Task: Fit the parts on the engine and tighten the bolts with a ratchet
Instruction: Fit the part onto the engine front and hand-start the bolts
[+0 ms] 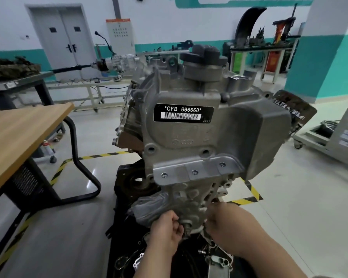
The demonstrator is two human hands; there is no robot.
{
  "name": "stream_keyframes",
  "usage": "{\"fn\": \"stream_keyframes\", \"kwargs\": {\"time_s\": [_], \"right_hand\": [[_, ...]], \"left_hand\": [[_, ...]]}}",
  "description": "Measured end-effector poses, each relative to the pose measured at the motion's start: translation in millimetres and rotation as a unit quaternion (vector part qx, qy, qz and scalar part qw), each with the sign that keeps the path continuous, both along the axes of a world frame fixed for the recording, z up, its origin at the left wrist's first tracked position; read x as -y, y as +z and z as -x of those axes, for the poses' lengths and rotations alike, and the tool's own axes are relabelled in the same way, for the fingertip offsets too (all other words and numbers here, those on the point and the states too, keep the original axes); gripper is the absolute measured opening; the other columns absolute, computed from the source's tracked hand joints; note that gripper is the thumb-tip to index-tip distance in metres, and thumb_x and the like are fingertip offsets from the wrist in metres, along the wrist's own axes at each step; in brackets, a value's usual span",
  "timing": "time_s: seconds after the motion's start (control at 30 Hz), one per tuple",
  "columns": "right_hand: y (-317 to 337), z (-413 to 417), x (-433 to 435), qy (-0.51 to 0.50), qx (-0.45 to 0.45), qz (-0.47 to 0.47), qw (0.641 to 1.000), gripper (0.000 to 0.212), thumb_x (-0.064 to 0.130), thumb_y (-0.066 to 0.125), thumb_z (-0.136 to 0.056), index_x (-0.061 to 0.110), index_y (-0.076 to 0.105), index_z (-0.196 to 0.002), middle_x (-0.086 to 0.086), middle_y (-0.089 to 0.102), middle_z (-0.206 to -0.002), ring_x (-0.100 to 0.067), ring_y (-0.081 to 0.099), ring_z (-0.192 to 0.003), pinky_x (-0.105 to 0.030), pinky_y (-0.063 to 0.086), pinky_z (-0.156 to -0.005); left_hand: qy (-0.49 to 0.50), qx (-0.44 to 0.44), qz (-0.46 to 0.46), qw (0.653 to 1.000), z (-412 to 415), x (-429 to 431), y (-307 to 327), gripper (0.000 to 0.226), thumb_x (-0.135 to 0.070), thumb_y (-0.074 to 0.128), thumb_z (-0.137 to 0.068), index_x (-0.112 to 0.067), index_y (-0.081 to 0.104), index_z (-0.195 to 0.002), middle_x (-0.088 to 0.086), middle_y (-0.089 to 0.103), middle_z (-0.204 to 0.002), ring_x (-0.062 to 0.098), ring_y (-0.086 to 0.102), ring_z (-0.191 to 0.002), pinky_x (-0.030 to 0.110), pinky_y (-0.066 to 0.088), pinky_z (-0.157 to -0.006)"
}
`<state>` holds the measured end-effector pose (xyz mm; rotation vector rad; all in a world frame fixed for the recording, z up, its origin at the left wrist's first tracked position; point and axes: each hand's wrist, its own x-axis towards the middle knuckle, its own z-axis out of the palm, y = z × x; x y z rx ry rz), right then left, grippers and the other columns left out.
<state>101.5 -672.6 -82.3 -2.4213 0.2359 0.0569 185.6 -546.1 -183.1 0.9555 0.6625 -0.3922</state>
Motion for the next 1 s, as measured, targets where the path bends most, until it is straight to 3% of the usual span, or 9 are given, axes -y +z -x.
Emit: {"fn": "stream_keyframes", "kwargs": {"time_s": [0.03,0.13,0.23,0.3,0.43,0.57,0.67,0.87,1.0], "right_hand": [[16,21,-8,0.046,0.051,0.007,0.998,0.023,0.044,0.049,-0.080,0.025,0.057,-0.071,0.007,0.057,-0.062,-0.009,0.054,-0.059,-0.016,0.038,-0.049],[78,52,-32,0.107,0.169,-0.233,0.952,0.040,0.054,0.058,-0.069,0.021,0.043,-0.053,0.009,0.033,-0.041,-0.003,0.031,-0.038,-0.009,0.025,-0.041],[136,26,-43,0.087,0.348,-0.245,0.901,0.043,0.034,0.058,-0.076,0.012,0.033,-0.049,0.009,0.026,-0.042,-0.003,0.024,-0.039,-0.016,0.024,-0.040],[169,-17,-41,0.053,0.331,-0.267,0.904,0.045,0.020,0.056,-0.085,0.011,0.033,-0.047,0.000,0.028,-0.045,-0.011,0.025,-0.040,-0.021,0.025,-0.044],[198,-55,-28,0.085,0.227,-0.345,0.907,0.053,0.018,0.045,-0.092,0.023,0.034,-0.040,0.007,0.027,-0.040,-0.014,0.019,-0.035,-0.019,0.019,-0.039],[168,-44,-29,0.080,0.241,-0.179,0.951,0.047,0.026,0.056,-0.083,0.021,0.036,-0.041,0.007,0.032,-0.041,-0.011,0.025,-0.035,-0.018,0.023,-0.040],[151,-40,-31,0.072,0.205,-0.200,0.955,0.041,0.030,0.057,-0.077,0.023,0.032,-0.046,-0.001,0.028,-0.048,-0.015,0.022,-0.044,-0.027,0.020,-0.046],[121,-29,-28,0.128,0.174,-0.208,0.954,0.043,0.029,0.059,-0.078,0.022,0.031,-0.046,0.003,0.027,-0.045,-0.012,0.022,-0.040,-0.019,0.022,-0.041],[127,-43,-35,0.102,0.241,-0.214,0.941,0.040,0.023,0.055,-0.076,0.019,0.030,-0.046,0.000,0.027,-0.045,-0.012,0.021,-0.039,-0.018,0.023,-0.042]], "left_hand": [[-0.007,0.011,-0.001,1.000,1,0,-3,0.029,0.005,0.042,-0.087,-0.009,0.040,-0.063,0.000,0.034,-0.043,0.010,0.034,-0.034,0.024,0.036,-0.050],[-0.021,0.020,0.026,0.999,7,3,-2,0.016,-0.006,0.047,-0.091,-0.009,0.042,-0.075,0.005,0.035,-0.064,0.023,0.037,-0.061,0.030,0.038,-0.067],[-0.005,-0.008,0.009,1.000,3,3,1,0.028,0.004,0.044,-0.088,-0.009,0.036,-0.064,0.002,0.027,-0.045,0.016,0.030,-0.039,0.028,0.034,-0.056],[-0.001,-0.019,0.009,1.000,1,2,4,0.032,0.006,0.043,-0.088,-0.010,0.035,-0.061,-0.002,0.024,-0.036,0.008,0.024,-0.028,0.026,0.032,-0.053],[-0.012,-0.031,0.014,0.999,2,1,9,0.032,0.005,0.044,-0.090,-0.009,0.037,-0.062,-0.001,0.025,-0.034,0.014,0.023,-0.046,0.028,0.032,-0.054],[-0.010,-0.024,0.023,0.999,4,2,12,0.032,0.006,0.044,-0.089,-0.009,0.037,-0.061,-0.002,0.026,-0.034,0.014,0.021,-0.048,0.026,0.032,-0.054],[-0.004,-0.015,0.027,1.000,6,1,9,0.030,0.007,0.044,-0.089,-0.008,0.040,-0.063,-0.002,0.029,-0.035,0.012,0.025,-0.040,0.028,0.033,-0.055],[0.002,-0.009,0.022,1.000,3,2,4,0.030,0.008,0.044,-0.088,-0.008,0.039,-0.063,-0.003,0.029,-0.037,0.008,0.026,-0.031,0.028,0.033,-0.055],[0.011,-0.014,0.034,0.999,-1,3,1,0.032,0.009,0.043,-0.087,-0.009,0.037,-0.062,-0.003,0.026,-0.037,0.008,0.025,-0.028,0.029,0.032,-0.054]]}}
